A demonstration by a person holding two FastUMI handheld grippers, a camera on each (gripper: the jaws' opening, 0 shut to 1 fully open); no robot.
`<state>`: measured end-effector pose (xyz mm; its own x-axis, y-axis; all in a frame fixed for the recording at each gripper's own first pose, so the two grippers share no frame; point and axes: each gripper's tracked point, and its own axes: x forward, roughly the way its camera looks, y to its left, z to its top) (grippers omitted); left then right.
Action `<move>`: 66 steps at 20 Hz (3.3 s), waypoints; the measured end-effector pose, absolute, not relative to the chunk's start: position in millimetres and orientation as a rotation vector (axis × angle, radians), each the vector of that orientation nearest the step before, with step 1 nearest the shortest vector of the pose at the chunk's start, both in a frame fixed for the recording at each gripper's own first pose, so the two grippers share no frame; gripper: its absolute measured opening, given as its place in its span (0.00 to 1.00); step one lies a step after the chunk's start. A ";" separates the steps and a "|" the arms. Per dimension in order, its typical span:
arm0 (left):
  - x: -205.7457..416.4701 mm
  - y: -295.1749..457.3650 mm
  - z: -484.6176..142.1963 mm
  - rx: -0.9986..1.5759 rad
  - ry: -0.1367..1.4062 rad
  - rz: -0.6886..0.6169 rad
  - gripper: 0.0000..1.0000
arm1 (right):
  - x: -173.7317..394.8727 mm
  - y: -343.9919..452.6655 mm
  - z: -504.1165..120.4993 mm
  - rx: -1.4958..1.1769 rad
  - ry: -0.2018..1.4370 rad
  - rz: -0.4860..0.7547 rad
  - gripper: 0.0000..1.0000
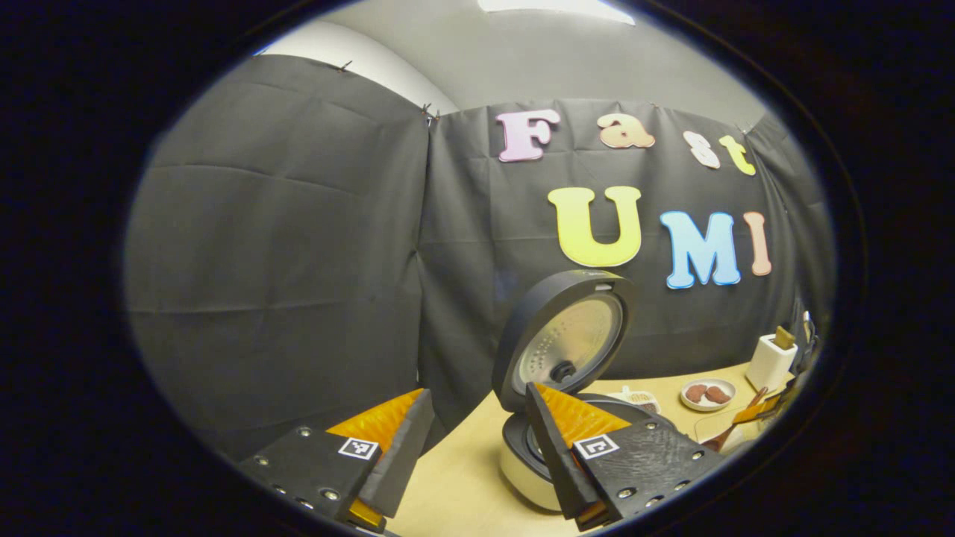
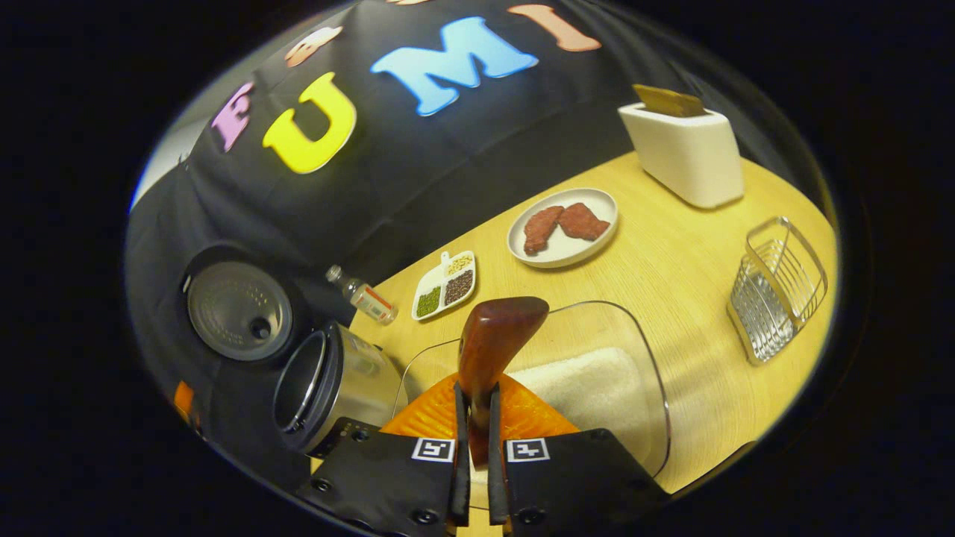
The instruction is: Close the left gripper, press the button to open the rice cooker; take a wooden spoon from the chopstick holder with the right hand, scoop a spoonful of rice and pour it into the rice cooker, then put the wooden spoon back into the chopstick holder.
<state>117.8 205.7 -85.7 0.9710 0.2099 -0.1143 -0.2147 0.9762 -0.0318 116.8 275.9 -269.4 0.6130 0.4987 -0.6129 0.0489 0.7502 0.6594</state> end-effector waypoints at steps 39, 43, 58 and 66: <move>69.8 267.6 -83.4 -0.028 0.103 0.325 0.80 | 147.1 428.1 -125.5 1.144 0.805 0.563 0.11; 64.1 283.9 -89.5 -0.023 0.120 0.351 0.79 | 144.9 460.0 -128.9 1.066 0.798 0.615 0.11; 55.0 307.9 -108.2 -0.023 0.177 0.406 0.80 | 119.7 529.5 -169.0 0.485 0.652 0.836 0.11; 55.3 307.7 -109.0 -0.022 0.194 0.405 0.79 | 117.0 532.4 -166.8 0.200 0.463 0.901 0.11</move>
<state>55.3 307.7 -109.0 0.9008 0.3893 -0.1921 -0.3936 0.9191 0.0172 117.0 532.4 -166.8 0.5306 0.7918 -0.3026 -0.7070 0.6103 0.3574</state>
